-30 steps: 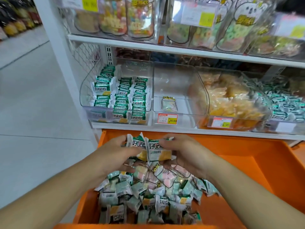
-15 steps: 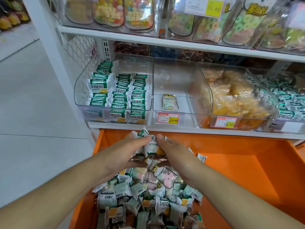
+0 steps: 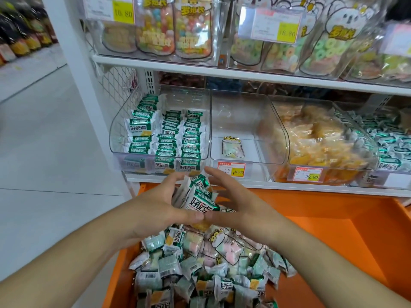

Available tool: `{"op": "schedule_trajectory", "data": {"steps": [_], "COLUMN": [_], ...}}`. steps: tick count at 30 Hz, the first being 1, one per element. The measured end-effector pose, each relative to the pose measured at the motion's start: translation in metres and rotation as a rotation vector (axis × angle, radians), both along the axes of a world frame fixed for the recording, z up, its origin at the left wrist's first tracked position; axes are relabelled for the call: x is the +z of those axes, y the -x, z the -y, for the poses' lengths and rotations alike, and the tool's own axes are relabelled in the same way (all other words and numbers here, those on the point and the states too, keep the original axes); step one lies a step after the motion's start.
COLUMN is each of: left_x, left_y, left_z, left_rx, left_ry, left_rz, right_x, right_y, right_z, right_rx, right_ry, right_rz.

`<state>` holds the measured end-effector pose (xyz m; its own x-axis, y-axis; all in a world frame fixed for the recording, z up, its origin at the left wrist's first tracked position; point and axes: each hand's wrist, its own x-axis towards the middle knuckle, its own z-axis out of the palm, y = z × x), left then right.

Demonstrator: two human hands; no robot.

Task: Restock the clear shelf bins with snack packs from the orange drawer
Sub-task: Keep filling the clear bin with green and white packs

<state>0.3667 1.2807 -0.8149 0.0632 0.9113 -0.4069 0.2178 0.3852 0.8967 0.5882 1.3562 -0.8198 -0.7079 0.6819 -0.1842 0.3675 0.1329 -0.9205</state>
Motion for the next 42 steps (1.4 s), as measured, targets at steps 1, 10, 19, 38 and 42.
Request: {"op": "schedule_trajectory", "data": {"steps": [1,10,19,38,42], "left_x": [0.001,0.006,0.012,0.05,0.057], "left_y": [0.003,0.001,-0.025,0.039,0.069], "left_z": [0.0,0.004,0.008,0.003,-0.008], "left_rx": [0.0,0.04,0.192,0.328,0.465], "left_ry": [-0.013,-0.086,-0.013,-0.076,-0.185], "left_rz": [-0.019,0.018,0.339,0.003,-0.24], "right_x": [0.003,0.01,-0.001,0.046,0.057], "right_y": [0.0,0.004,0.015,0.081,0.127], "right_z": [0.0,0.001,0.005,-0.009,-0.045], "right_rx": [0.006,-0.066,-0.199,-0.175,-0.186], "right_ry": [-0.054,-0.219,-0.013,-0.218,-0.268], "right_rz": [0.007,0.042,-0.106,-0.038,-0.003]}}
